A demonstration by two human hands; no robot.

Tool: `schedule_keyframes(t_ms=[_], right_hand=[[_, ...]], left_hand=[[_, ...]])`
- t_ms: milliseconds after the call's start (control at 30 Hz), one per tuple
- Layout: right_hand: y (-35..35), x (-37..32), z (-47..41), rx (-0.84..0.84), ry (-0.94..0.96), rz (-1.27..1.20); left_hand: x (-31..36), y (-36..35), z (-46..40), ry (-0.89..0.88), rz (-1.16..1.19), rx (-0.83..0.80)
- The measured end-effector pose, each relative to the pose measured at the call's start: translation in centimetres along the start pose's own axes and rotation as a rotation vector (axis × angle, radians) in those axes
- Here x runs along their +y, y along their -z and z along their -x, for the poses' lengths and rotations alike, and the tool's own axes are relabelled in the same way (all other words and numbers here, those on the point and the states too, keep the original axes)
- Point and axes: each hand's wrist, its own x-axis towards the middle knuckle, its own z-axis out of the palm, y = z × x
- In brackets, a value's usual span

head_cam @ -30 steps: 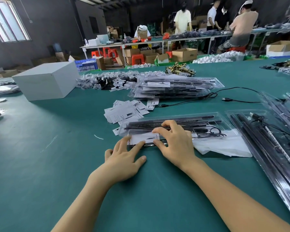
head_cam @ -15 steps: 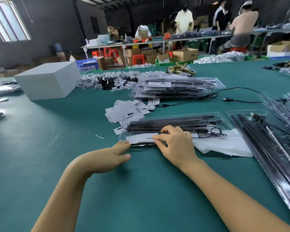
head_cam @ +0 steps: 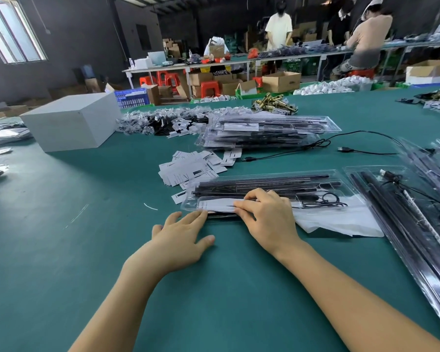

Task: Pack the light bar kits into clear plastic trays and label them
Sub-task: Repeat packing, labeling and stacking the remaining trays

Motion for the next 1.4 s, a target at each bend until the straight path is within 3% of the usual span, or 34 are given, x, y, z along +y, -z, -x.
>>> schedule_keyframes(t_ms=[233,367,467,600,767,833,933,1100,1400], right_hand=[[0.1,-0.4,0.2,0.041,0.041,0.017],[-0.2,-0.7,0.1,0.0,0.221,-0.014],[-0.3,-0.8,0.1,-0.034,0.225,-0.032],[-0.5,-1.0,0.1,-0.059,0.202,-0.045],[-0.7,-1.0,0.2,-0.11,0.188,-0.023],[-0.6,-1.1,0.3,-0.113,0.191,-0.03],[-0.5,-1.1,0.2,-0.121,0.192,-0.026],[0.0,-1.5,0.3,-0.055,0.256,0.003],[0.7,-1.1,0.7,0.287,0.471,-0.004]], left_hand=[[0.1,-0.8,-0.5,0.006,-0.007,0.105],[0.0,-0.6,-0.5,-0.01,0.074,-0.004],[-0.4,0.1,-0.2,-0.042,0.131,-0.076],[-1.7,2.0,0.5,-0.046,0.525,-0.15],[-4.6,3.9,1.2,0.151,1.149,0.11],[-5.5,3.8,0.9,0.246,1.295,0.193],[-4.9,2.4,-0.3,0.331,1.387,0.265],[-2.7,0.1,-2.2,0.246,1.397,0.38],[-2.5,0.1,-2.5,0.278,1.398,0.288]])
